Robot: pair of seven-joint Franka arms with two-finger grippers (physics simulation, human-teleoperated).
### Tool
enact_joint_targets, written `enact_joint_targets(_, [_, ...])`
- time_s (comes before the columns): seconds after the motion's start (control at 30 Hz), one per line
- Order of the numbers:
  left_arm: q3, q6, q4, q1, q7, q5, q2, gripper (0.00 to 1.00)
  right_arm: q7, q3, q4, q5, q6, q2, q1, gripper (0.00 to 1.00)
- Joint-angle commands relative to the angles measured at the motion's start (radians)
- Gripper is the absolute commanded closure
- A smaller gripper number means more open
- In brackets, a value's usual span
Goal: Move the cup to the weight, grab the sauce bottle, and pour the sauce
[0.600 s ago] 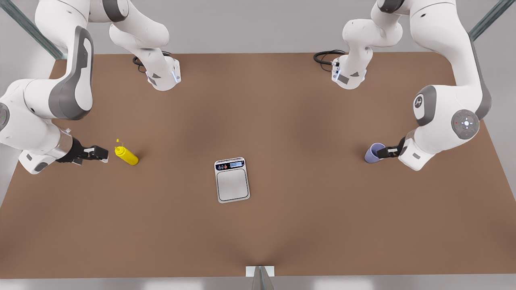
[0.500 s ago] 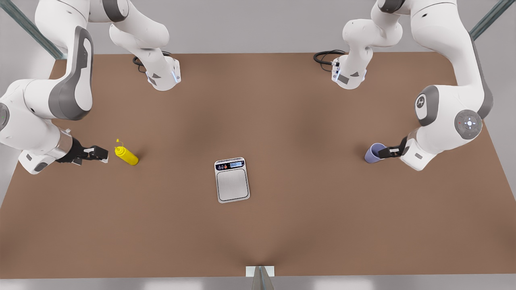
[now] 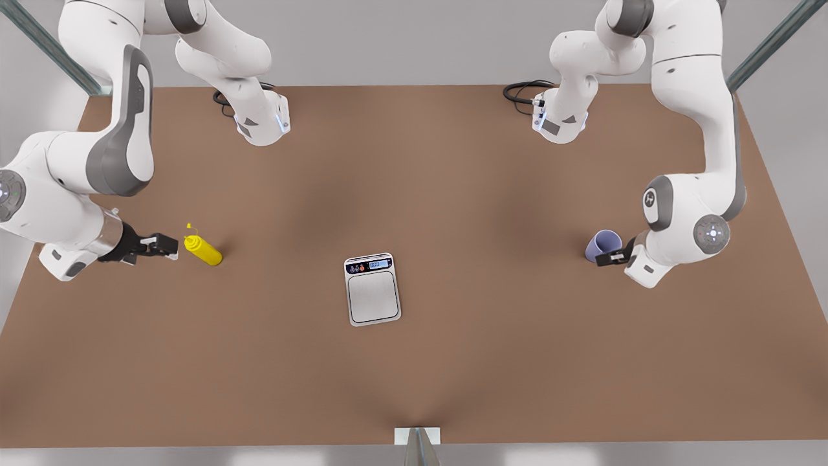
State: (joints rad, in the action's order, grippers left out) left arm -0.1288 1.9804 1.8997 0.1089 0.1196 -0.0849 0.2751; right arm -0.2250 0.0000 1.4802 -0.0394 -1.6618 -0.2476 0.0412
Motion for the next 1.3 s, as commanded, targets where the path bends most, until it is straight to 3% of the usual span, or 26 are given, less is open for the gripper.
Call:
enact_joint_targets(0.0, [0.000,0.017,0.010,-0.002,0.000,-0.001,0.001,0.00,-0.052,0.000,0.023,0.000,-0.022,0.007,0.002,0.00])
enact_joint_targets(0.1, [0.000,0.069,0.064,0.003,0.002,-0.001,0.001,0.00,-0.315,-0.002,0.103,-0.005,-0.088,0.010,0.020,0.00])
enact_joint_targets(0.33, [0.001,0.172,0.190,0.005,0.002,-0.001,-0.007,0.00,-1.077,-0.003,0.259,-0.252,-0.153,-0.013,0.261,0.00])
enact_joint_targets(0.4, [0.000,0.186,0.202,0.009,0.005,-0.001,-0.001,0.03,-1.303,-0.002,0.302,-0.338,-0.148,-0.053,0.341,0.00])
enact_joint_targets(0.47, [0.001,0.196,0.214,0.018,0.017,0.001,-0.002,0.12,-1.462,-0.003,0.331,-0.395,-0.151,-0.085,0.405,0.00])
enact_joint_targets(0.67, [0.000,0.215,0.256,0.020,0.034,0.002,-0.005,0.12,-1.964,-0.003,0.364,-0.548,-0.151,-0.269,0.546,0.00])
enact_joint_targets(0.7, [0.001,0.215,0.256,0.020,0.034,0.002,-0.007,0.20,-2.022,-0.003,0.422,-0.596,-0.170,-0.263,0.555,0.00])
enact_joint_targets(0.87, [0.001,0.233,0.280,0.022,0.037,0.002,0.009,0.29,-2.153,-0.003,0.450,-0.646,-0.164,-0.318,0.615,0.00])
enact_joint_targets(0.93, [0.001,0.253,0.283,0.023,0.037,0.002,0.016,0.43,-2.160,-0.002,0.480,-0.652,-0.164,-0.323,0.651,0.00])
enact_joint_targets(0.97, [0.001,0.259,0.282,0.023,0.037,0.002,0.024,0.43,-2.179,-0.003,0.499,-0.682,-0.164,-0.323,0.660,0.00])
enact_joint_targets(1.07, [0.000,0.275,0.283,0.043,0.038,0.010,0.032,0.72,-2.203,-0.002,0.529,-0.717,-0.161,-0.322,0.669,0.00])
enact_joint_targets(1.17, [0.000,0.282,0.283,0.043,0.038,0.011,0.041,0.79,-2.222,0.000,0.539,-0.738,-0.167,-0.322,0.657,0.00])
enact_joint_targets(1.27, [-0.002,0.276,0.283,0.043,0.038,0.014,0.039,0.79,-2.226,0.018,0.545,-0.757,-0.171,-0.323,0.654,0.00])
